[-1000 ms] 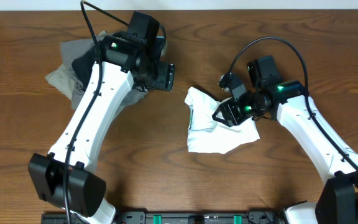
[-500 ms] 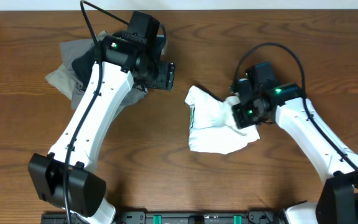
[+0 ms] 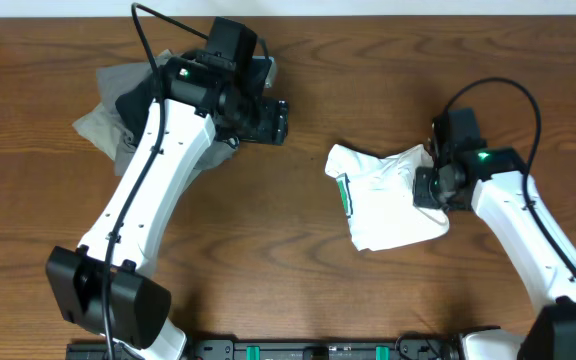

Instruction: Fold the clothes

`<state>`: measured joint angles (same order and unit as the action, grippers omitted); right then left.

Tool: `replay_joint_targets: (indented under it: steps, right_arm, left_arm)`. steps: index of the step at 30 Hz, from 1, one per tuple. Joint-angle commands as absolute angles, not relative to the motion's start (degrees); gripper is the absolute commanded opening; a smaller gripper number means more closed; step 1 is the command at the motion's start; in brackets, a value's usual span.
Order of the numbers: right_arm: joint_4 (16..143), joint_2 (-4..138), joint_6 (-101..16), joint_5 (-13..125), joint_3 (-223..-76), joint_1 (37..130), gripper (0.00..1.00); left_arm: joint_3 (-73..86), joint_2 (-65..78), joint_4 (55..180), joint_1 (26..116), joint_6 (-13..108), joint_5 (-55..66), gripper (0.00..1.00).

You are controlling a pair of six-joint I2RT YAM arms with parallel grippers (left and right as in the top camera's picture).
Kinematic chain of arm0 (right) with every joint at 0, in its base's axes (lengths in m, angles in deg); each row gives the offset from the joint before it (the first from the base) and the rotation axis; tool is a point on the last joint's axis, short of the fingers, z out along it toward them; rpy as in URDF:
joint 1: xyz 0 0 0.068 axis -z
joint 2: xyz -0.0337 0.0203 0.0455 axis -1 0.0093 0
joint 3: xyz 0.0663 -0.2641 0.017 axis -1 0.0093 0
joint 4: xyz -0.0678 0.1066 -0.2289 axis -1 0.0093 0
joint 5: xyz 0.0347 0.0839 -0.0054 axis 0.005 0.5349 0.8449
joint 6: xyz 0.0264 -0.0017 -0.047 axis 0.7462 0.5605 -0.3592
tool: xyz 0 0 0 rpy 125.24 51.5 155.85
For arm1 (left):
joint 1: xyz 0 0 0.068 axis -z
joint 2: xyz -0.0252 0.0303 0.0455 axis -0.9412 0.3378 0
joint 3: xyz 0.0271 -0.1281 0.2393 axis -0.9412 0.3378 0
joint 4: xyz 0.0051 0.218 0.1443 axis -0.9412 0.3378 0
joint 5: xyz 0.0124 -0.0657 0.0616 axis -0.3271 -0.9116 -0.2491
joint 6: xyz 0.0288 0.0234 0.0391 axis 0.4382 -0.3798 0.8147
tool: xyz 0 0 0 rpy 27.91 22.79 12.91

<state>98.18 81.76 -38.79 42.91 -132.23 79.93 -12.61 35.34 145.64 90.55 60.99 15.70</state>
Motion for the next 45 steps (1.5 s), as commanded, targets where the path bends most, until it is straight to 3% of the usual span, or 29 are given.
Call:
replay_joint_targets:
  steps: [1, 3, 8, 11, 15, 19, 31, 40, 43, 45]
  right_arm:
    - [96.91, 83.36, -31.07, 36.9, -128.73, 80.41, 0.04]
    - [96.06, 83.71, -29.85, 36.44, -127.09, 81.54, 0.04]
    - [95.01, 82.94, -32.16, 39.96, -127.51, 84.52, 0.04]
    - [95.75, 80.3, -38.04, 46.49, -130.02, 85.46, 0.13]
    - [96.02, 75.21, -43.16, 53.07, -132.62, 85.48, 0.29]
    - [95.23, 73.13, -43.24, 57.38, -132.58, 85.39, 0.3]
    - [88.58, 84.65, -37.67, 57.51, -128.4, 85.39, 0.18]
    - [85.55, 94.37, -35.86, 57.49, -127.94, 85.33, 0.09]
    - [85.55, 94.9, -35.88, 56.94, -127.94, 85.35, 0.09]
    - [85.52, 94.86, -35.9, 56.64, -127.94, 85.35, 0.09]
  left_arm:
    - [-12.17, 35.62, 145.48, 92.52, 63.0, 12.33, 0.72]
    - [-12.17, 36.63, 145.48, 94.12, 64.29, 12.31, 0.69]
    - [-12.17, 39.8, 144.24, 98.16, 66.3, 12.33, 0.5]
    - [-12.17, 42.11, 142.82, 100.3, 67.55, 12.14, 0.39]
    - [-12.17, 45.39, 141.16, 102.62, 70.61, 6.8, 0.37]
    - [-12.17, 48.65, 139.67, 104.67, 71.4, 4.36, 0.38]
    - [-12.17, 60.52, 127.56, 107.14, 72.29, 1.03, 0.39]
    - [-12.19, 63.51, 109.27, 106.07, 68.99, 1.21, 0.38]
    - [-12.76, 63.12, 107.39, 105.55, 68.64, 1.23, 0.46]
    - [-13.77, 62.33, 110.32, 104.61, 67.72, 1.25, 0.57]
